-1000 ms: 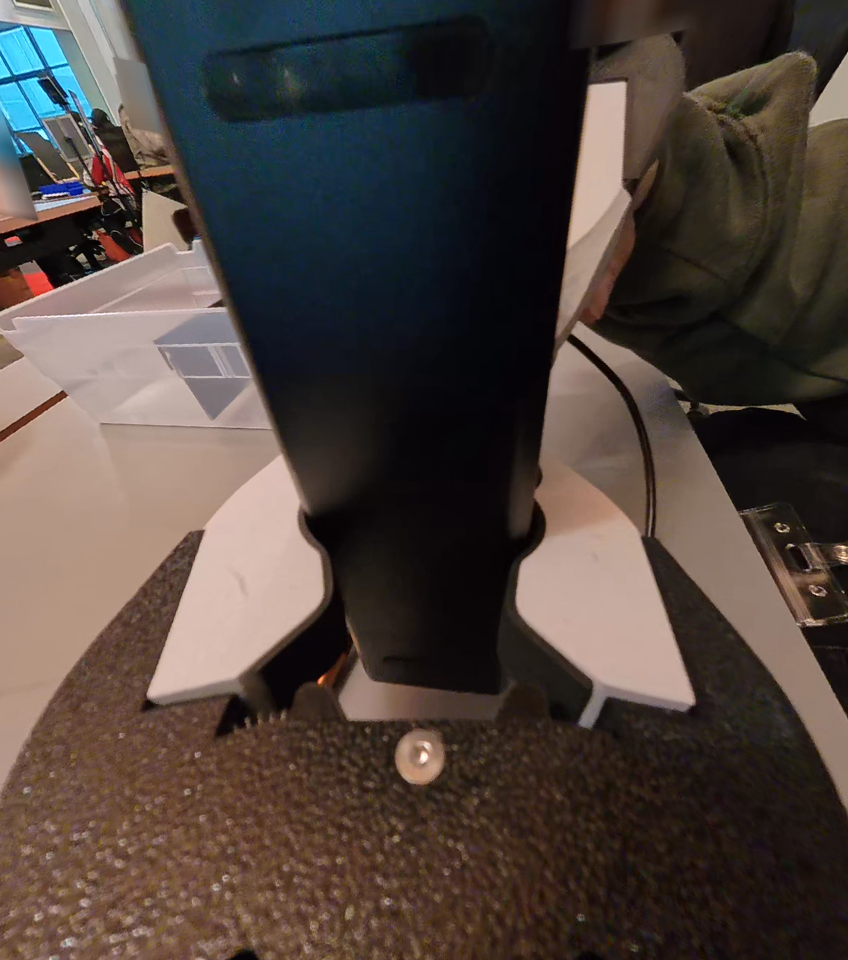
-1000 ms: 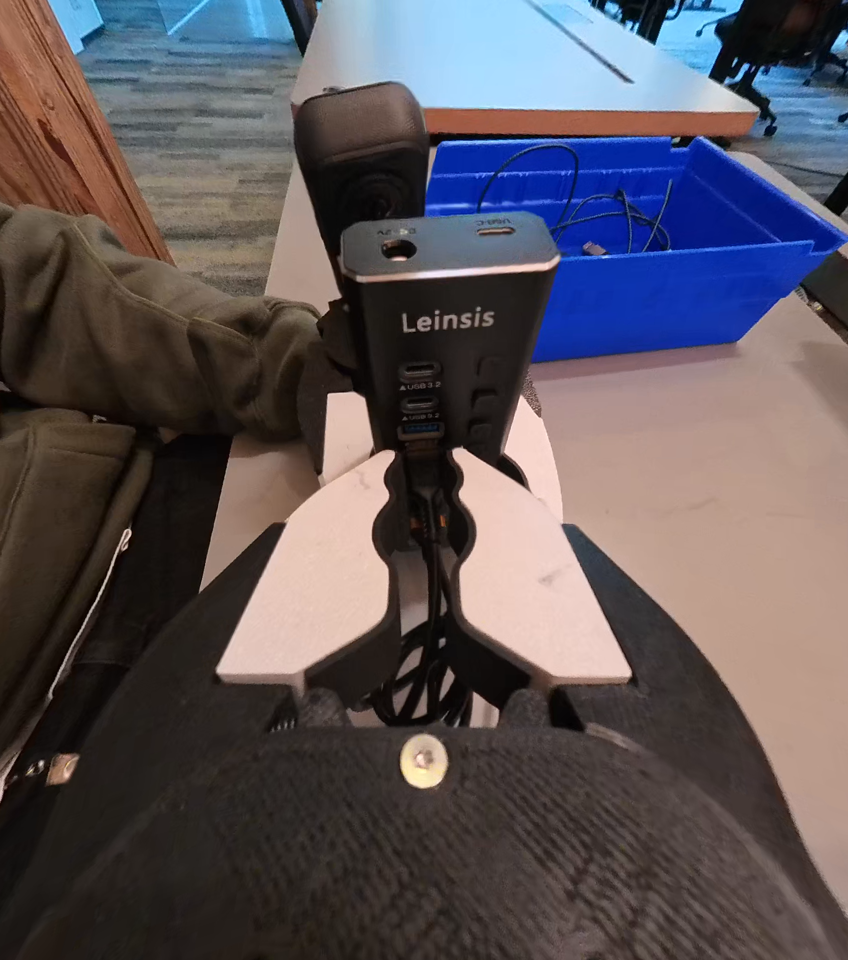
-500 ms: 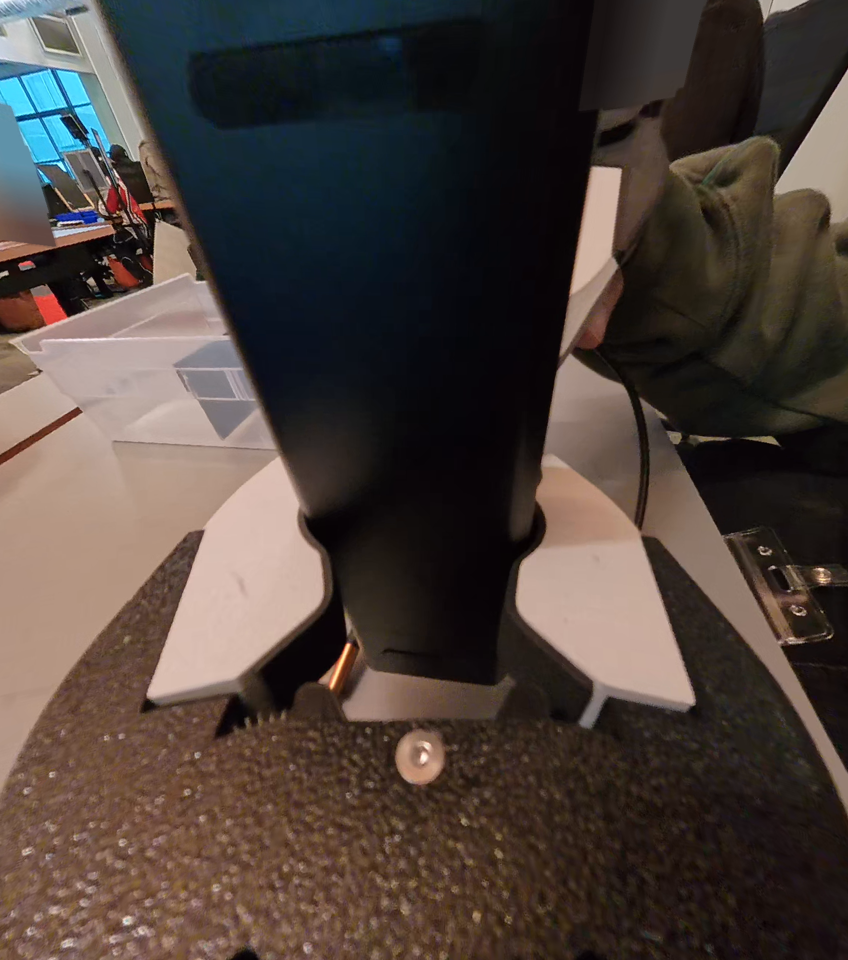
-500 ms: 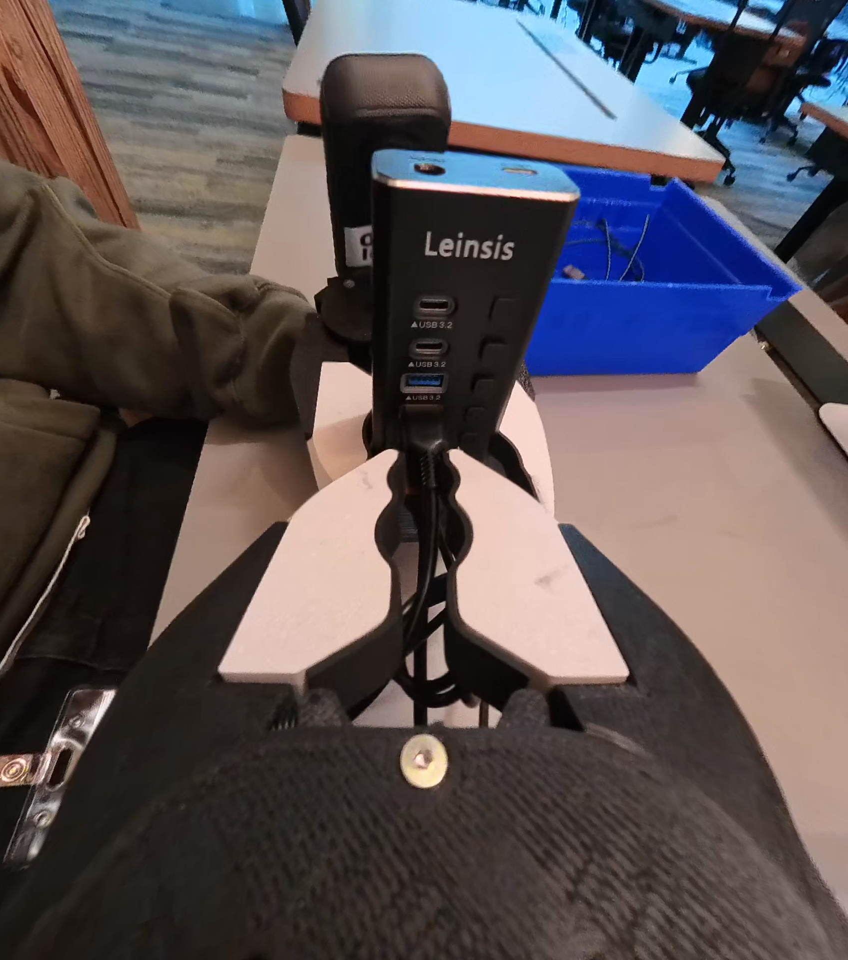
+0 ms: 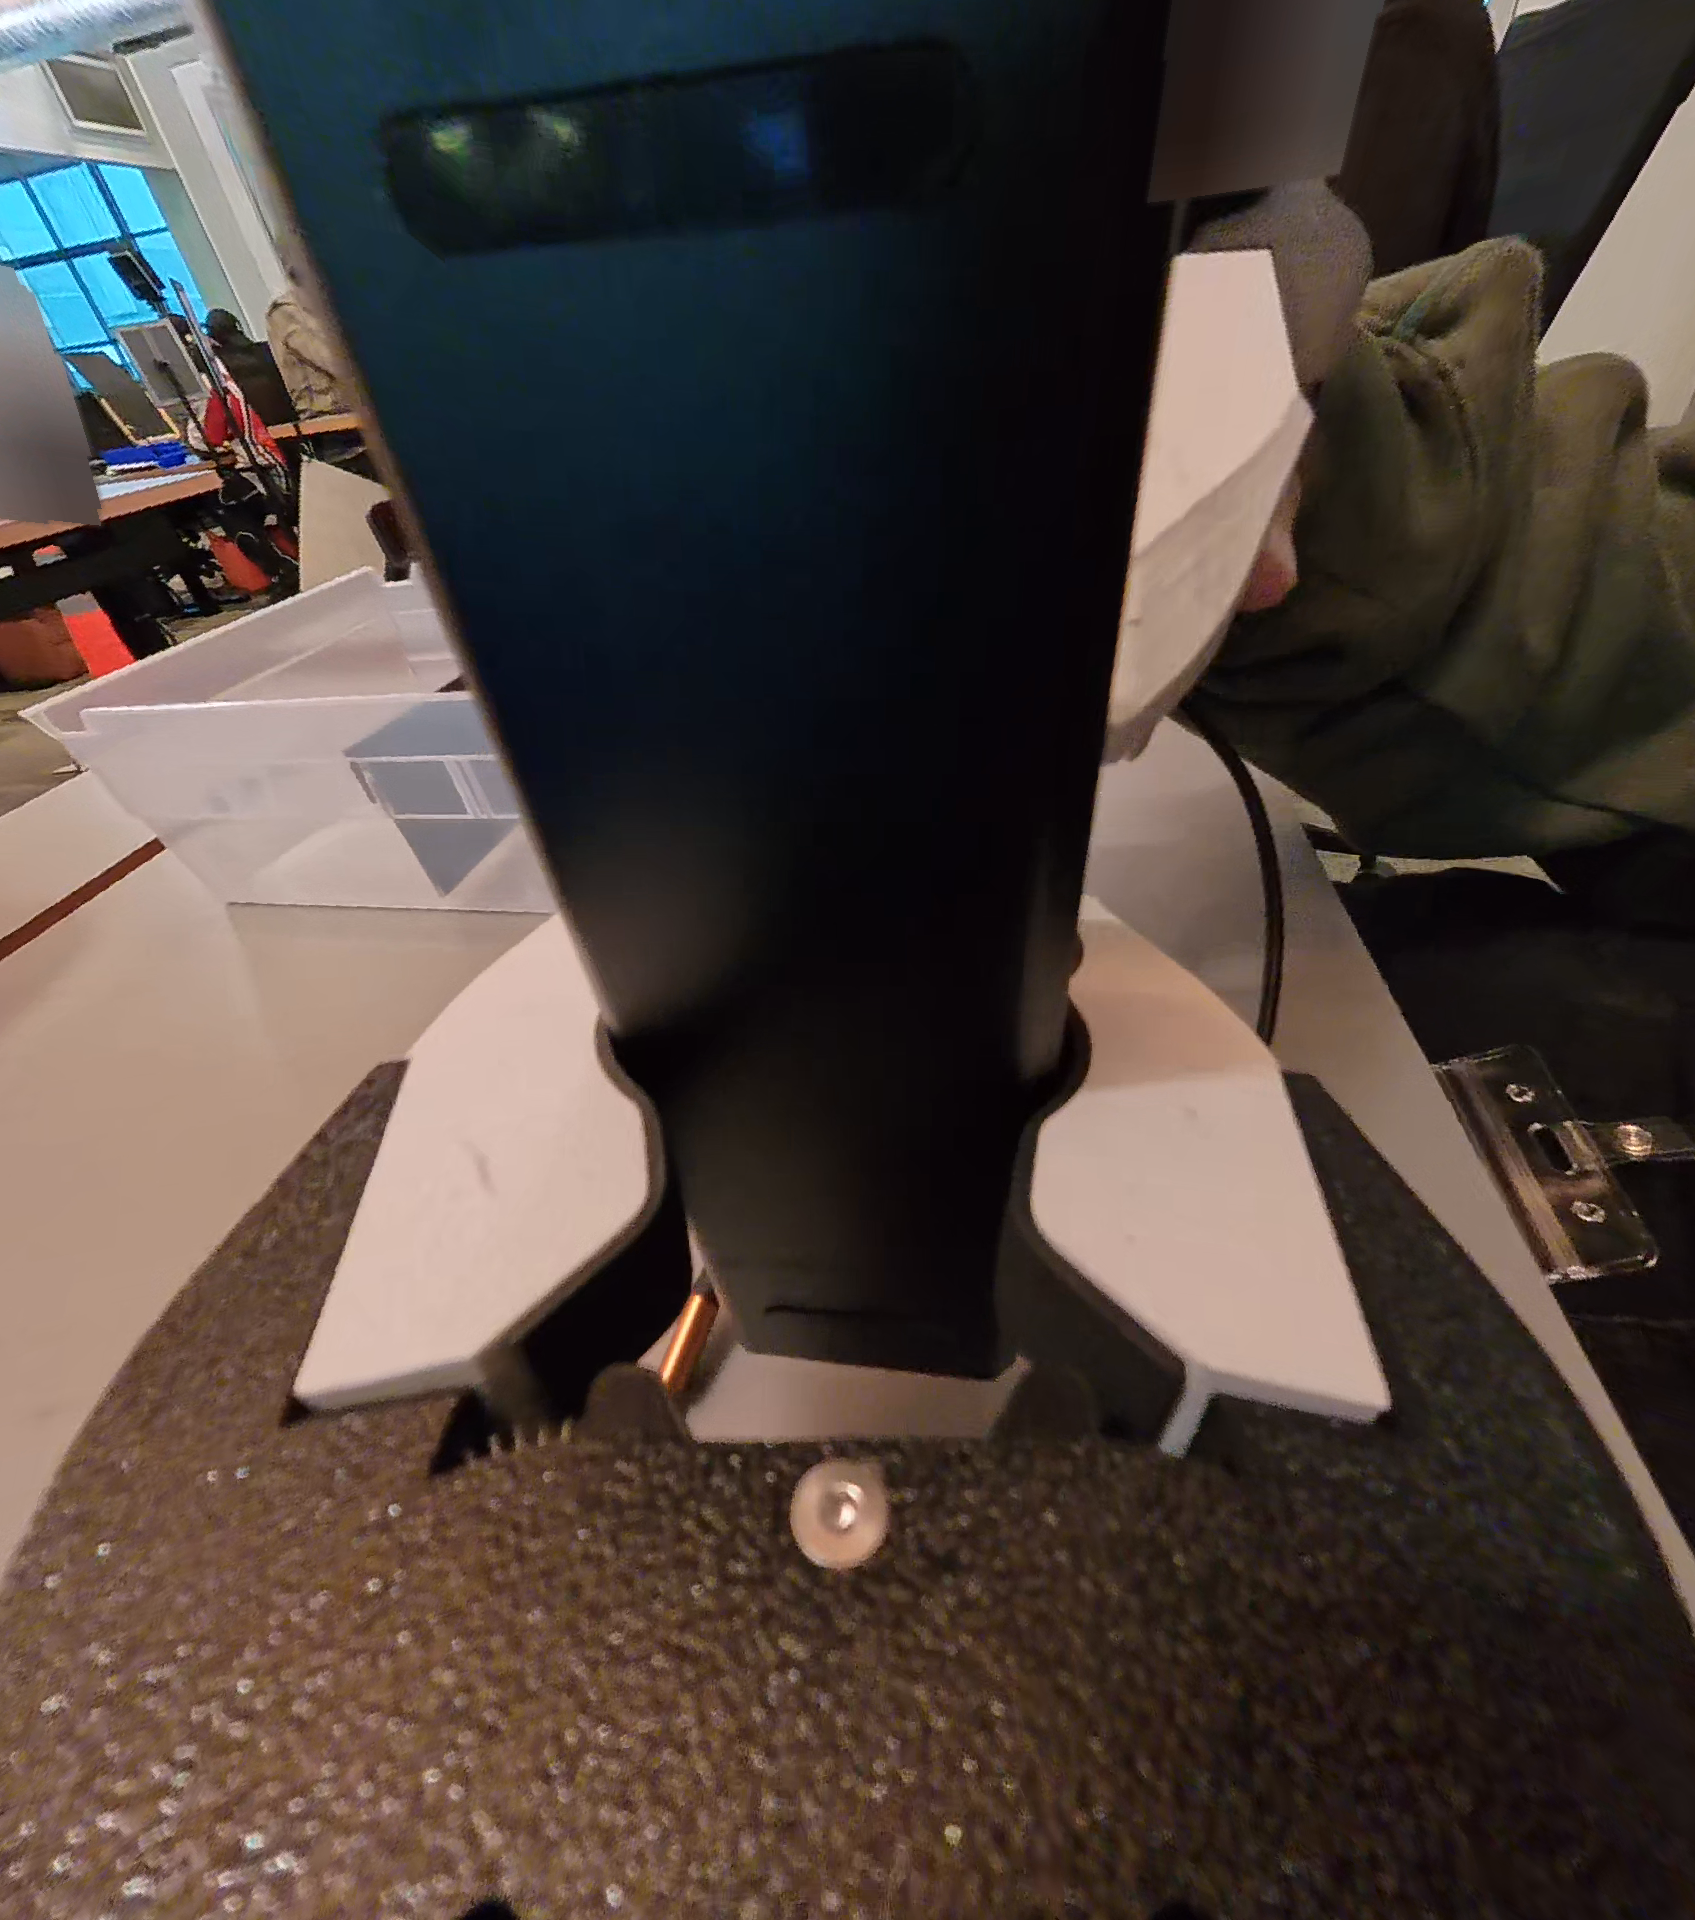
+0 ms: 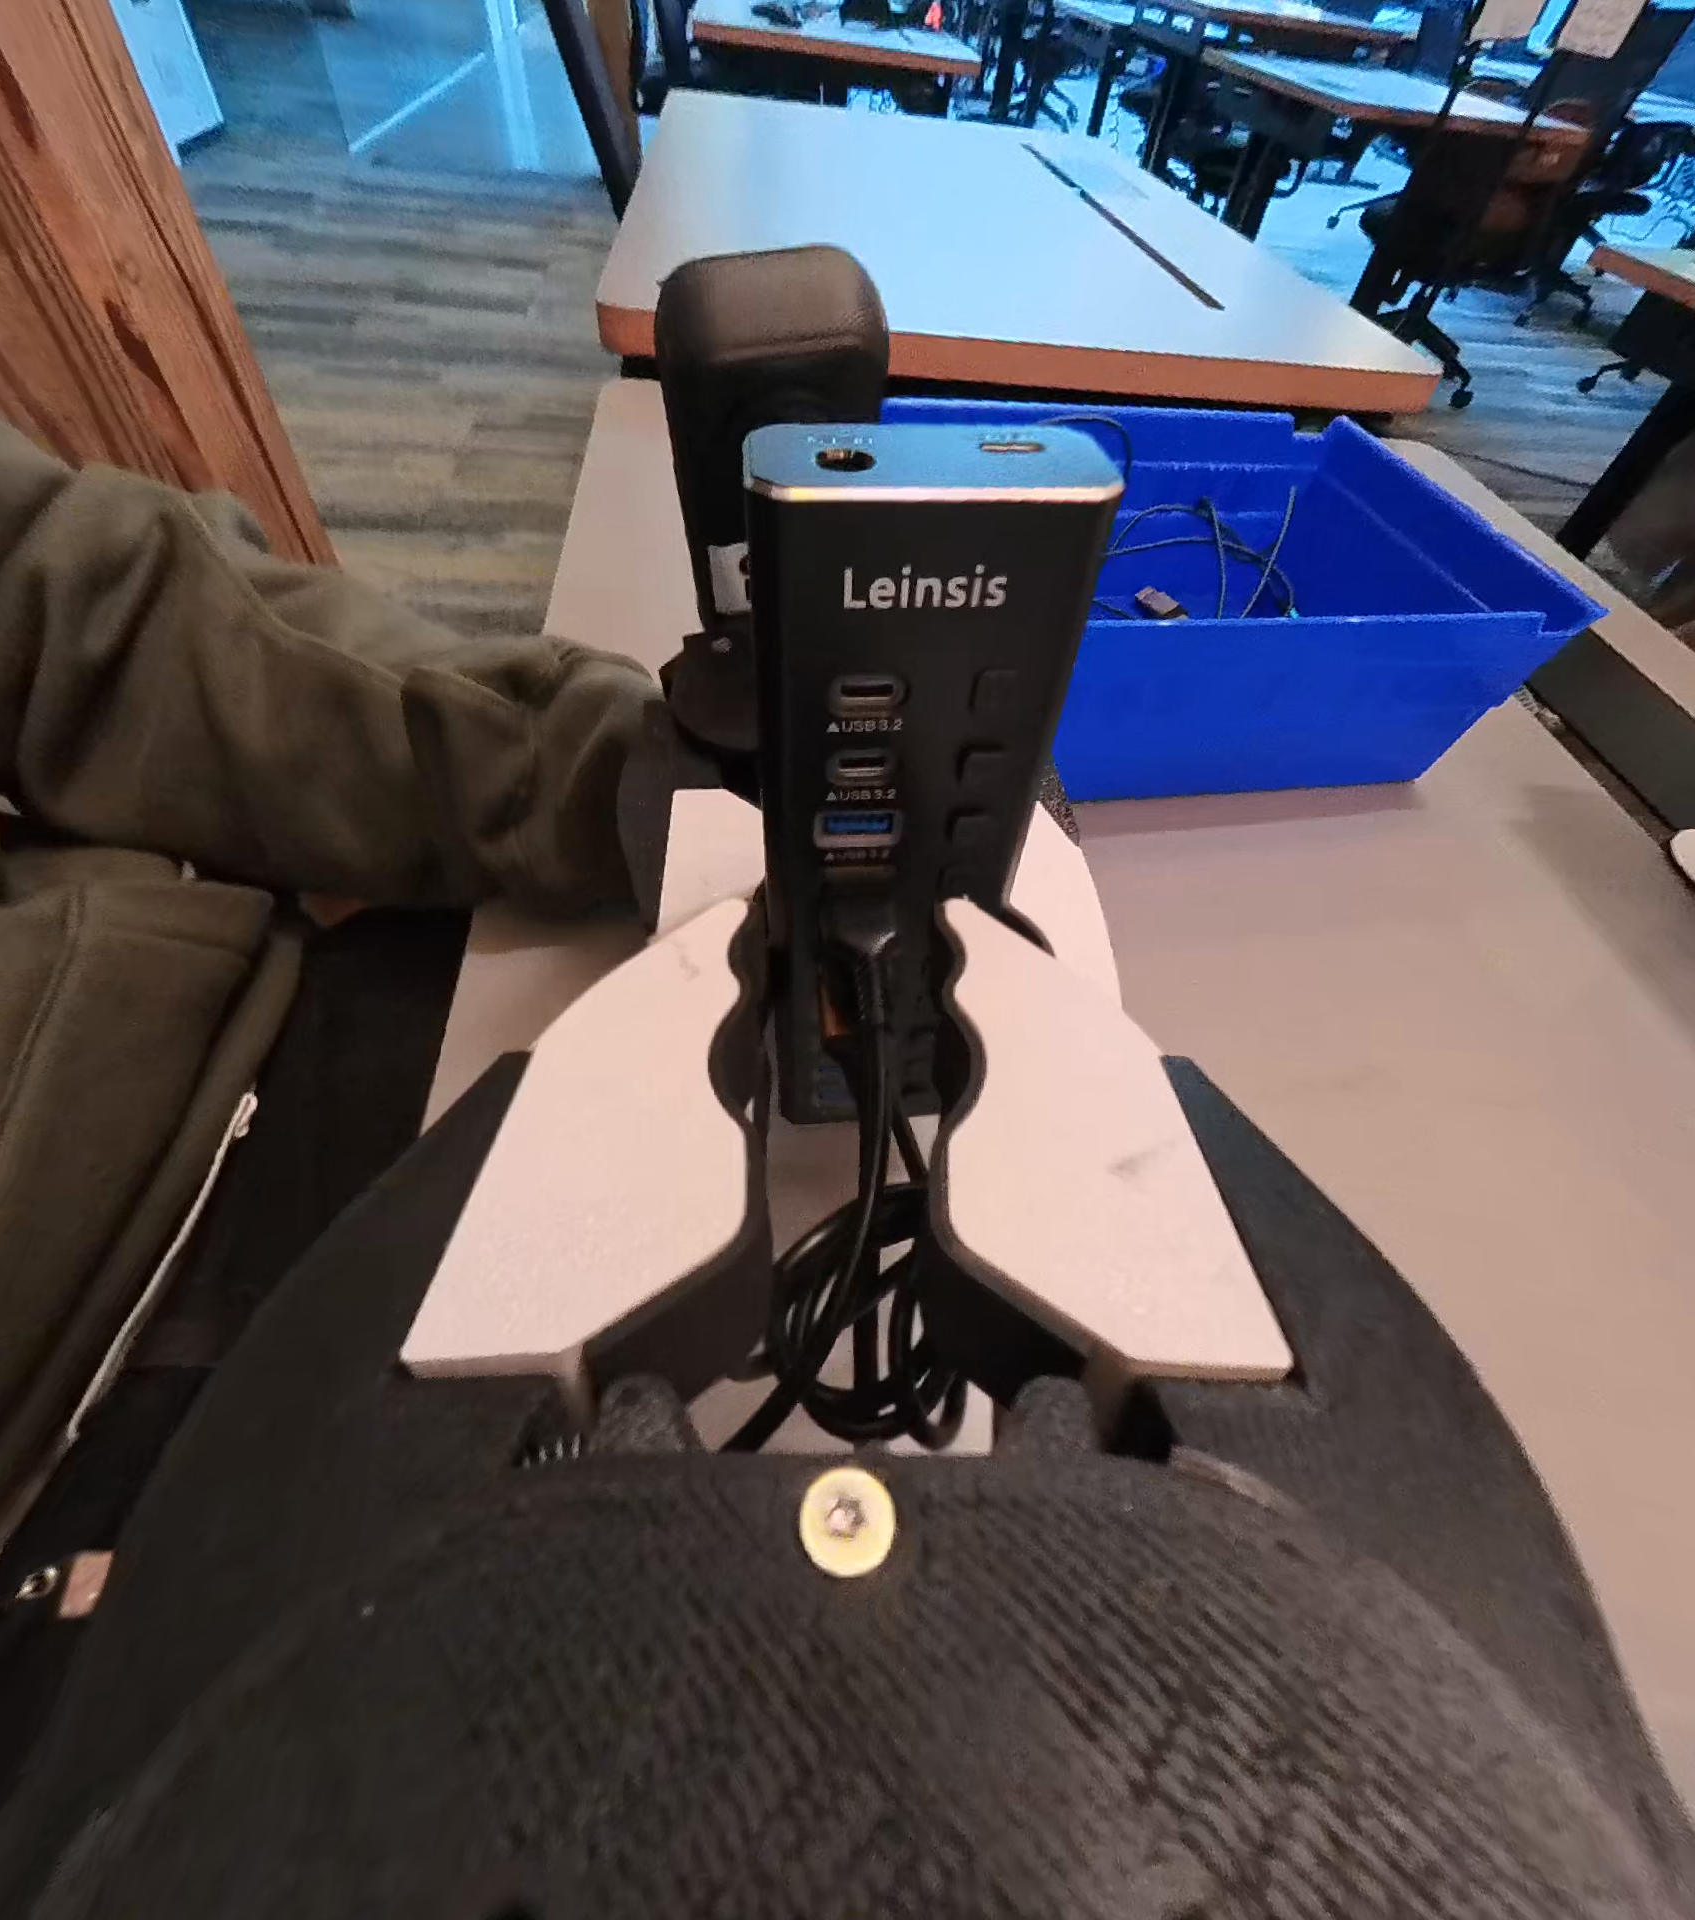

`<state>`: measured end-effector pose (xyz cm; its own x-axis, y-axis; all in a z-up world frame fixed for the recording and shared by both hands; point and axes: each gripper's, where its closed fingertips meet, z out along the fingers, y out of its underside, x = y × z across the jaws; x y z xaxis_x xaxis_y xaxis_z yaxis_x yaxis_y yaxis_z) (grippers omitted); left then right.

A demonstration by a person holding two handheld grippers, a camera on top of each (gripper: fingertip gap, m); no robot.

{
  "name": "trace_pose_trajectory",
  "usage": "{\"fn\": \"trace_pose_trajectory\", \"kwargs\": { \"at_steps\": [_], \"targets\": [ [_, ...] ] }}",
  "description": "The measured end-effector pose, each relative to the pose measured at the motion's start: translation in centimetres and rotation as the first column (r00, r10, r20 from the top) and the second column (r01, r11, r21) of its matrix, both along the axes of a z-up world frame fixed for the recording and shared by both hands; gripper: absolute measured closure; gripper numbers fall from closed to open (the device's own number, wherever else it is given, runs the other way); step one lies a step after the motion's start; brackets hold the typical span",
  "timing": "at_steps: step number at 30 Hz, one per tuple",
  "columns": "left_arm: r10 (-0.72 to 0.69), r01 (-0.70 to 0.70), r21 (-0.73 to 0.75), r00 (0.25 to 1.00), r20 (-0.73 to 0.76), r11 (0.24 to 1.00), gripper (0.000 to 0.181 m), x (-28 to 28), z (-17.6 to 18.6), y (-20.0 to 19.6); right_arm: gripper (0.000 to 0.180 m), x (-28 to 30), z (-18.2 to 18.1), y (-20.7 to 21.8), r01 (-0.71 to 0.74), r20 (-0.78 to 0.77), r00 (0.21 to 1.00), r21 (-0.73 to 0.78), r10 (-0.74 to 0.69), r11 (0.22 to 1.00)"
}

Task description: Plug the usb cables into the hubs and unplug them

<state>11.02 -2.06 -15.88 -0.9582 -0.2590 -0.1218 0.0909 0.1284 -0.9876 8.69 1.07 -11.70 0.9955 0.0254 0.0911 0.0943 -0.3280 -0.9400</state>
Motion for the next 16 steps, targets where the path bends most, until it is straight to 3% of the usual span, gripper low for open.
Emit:
{"fn": "trace_pose_trajectory", "kwargs": {
  "at_steps": [4,16],
  "targets": [
    [-0.013,0.012,0.016,1.000,0.021,1.000,0.109,-0.4,0.1,-0.5,0.163,-0.2,-0.2,0.2,-0.003,0.005,1.000,-0.015,0.003,1.000],
    [-0.019,0.017,0.044,0.999,0.038,0.999,0.109,-0.7,-1.0,-0.9,0.165,-0.3,-1.9,-1.0,0.028,0.053,0.998,-0.246,-0.015,0.969]
  ]
}}
